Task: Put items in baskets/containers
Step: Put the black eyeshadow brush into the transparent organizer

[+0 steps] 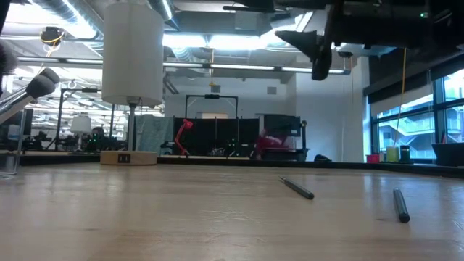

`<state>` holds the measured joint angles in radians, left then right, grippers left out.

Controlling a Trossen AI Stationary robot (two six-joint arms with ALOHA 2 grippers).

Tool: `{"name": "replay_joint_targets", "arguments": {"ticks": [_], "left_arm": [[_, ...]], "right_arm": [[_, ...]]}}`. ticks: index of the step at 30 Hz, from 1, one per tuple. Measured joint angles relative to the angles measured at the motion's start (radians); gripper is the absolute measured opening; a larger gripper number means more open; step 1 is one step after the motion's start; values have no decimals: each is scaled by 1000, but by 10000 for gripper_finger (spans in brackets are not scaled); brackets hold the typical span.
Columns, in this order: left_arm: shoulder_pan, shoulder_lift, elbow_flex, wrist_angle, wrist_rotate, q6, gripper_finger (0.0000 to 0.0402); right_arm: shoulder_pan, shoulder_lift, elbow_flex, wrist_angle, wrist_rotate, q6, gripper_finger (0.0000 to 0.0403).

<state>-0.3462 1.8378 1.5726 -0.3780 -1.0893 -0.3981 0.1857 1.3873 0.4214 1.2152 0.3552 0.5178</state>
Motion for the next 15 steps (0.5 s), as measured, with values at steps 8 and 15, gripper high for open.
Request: {"name": "replay_joint_targets", "arguments": {"ticks": [8, 15], "left_arm": [[0, 0, 0, 1, 44, 0, 25], [0, 2, 0, 1, 45, 0, 26]], "right_arm": [[2, 36, 5, 70, 0, -6, 228], [2, 36, 5, 74, -2, -5, 163]]}}
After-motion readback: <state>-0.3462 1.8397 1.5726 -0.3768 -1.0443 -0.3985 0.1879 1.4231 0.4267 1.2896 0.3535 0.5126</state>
